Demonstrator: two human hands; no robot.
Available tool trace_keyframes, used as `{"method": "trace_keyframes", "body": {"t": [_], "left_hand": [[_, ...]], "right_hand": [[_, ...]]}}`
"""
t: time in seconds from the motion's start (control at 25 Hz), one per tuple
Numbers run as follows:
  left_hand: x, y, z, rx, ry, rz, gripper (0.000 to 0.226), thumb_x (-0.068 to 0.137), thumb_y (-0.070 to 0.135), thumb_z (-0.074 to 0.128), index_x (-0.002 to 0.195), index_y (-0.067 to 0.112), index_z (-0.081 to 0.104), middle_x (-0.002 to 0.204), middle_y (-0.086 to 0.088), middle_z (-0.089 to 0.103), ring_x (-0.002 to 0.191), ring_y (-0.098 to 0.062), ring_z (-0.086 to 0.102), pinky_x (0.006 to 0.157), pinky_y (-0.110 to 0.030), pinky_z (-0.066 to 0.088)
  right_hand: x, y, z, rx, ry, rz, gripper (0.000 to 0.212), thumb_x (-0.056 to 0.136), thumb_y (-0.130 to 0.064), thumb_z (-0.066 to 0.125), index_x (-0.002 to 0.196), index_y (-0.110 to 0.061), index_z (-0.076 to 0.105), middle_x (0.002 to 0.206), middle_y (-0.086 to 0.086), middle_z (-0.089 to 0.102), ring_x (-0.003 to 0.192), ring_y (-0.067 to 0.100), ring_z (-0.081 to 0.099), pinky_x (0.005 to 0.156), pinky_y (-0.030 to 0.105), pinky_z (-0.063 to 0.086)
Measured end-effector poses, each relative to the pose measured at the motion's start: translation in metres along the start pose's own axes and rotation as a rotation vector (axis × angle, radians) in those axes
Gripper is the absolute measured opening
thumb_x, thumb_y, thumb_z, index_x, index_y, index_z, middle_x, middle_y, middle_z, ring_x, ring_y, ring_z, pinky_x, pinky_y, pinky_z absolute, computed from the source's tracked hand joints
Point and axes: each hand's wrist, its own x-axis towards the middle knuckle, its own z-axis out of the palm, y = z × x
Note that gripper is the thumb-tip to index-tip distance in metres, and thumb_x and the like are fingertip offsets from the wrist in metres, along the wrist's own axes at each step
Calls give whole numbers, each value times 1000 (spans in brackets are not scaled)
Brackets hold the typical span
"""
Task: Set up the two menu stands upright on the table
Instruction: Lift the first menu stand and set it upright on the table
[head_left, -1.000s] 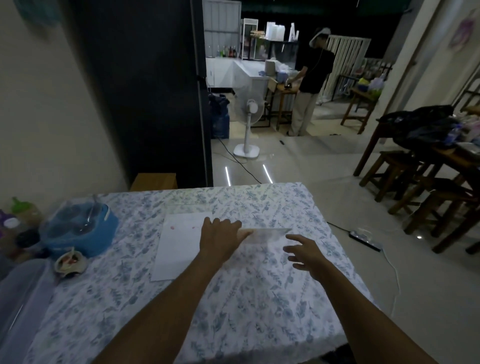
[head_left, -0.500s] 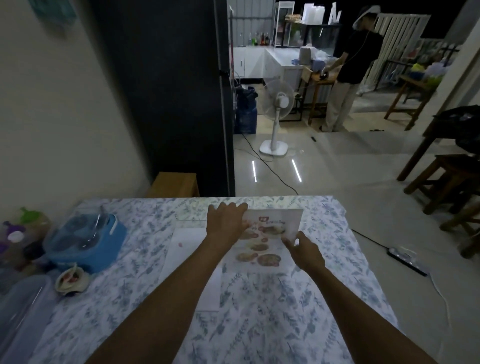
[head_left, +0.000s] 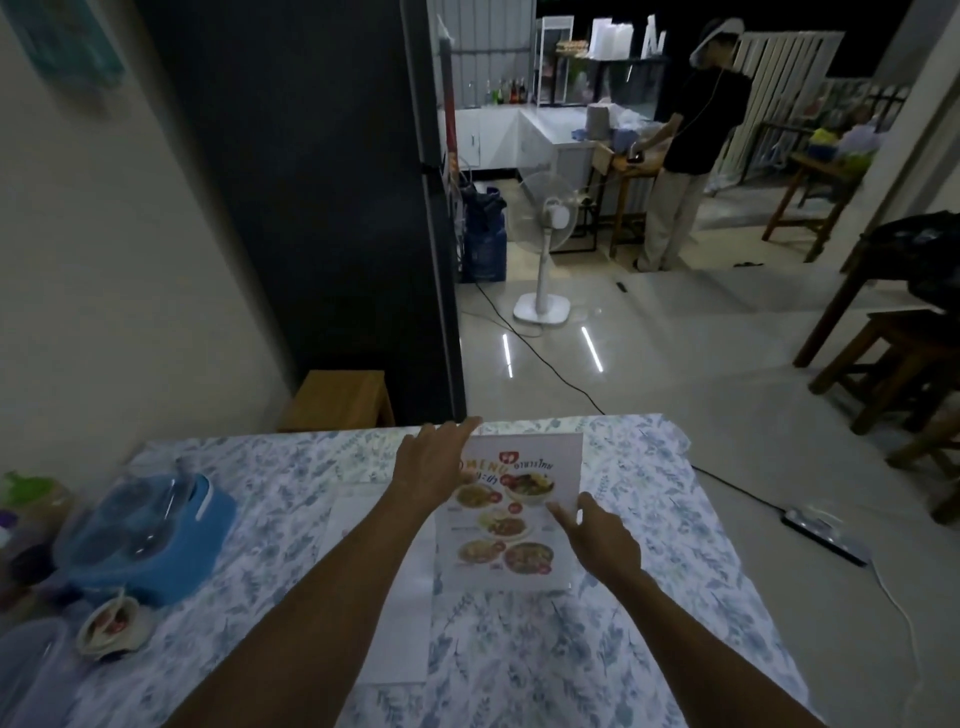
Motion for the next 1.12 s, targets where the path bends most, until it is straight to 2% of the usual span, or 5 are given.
{"method": "trace_keyframes", "body": {"t": [0.24,0.4,0.68,0.84,1.12], "left_hand": [[-1,-3,-19,87,-12,65,107,71,50,80,152,33,13,119,-2,63,101,-20,63,83,-41,53],[-3,-15,-36,145,28,129,93,74,60,73,148,31,26,119,0,64,104,-21,62,91,-45,48],[-38,-85,-32,47,205,109,79,84,80,24,138,25,45,120,-3,62,102,-22,59,91,-46,44],[-65,-151,-3,-55,88,-82,71,91,72,29,141,24,43,137,-5,54,121,-25,53,106,-46,31],[-122,-232,66,81,-83,-185,67,92,71,22,127,24,55,120,-3,65,105,-25,63,98,-49,35]], "right_hand": [[1,-2,-10,-45,-64,32,55,91,-56,59,119,-11,48,115,11,67,89,23,62,69,36,52],[-9,-7,-12,-54,38,160,73,85,-56,67,129,-3,41,112,14,67,93,27,66,64,35,48],[-37,-34,41,-113,-37,181,43,79,-53,64,107,-21,64,95,0,72,75,19,71,68,37,62],[-55,-70,88,-139,-89,117,30,83,-44,61,82,-15,62,95,10,73,84,27,72,78,40,62],[-65,-92,178,-145,-206,178,50,89,-53,59,112,-9,61,107,8,72,99,29,70,89,46,58]]}}
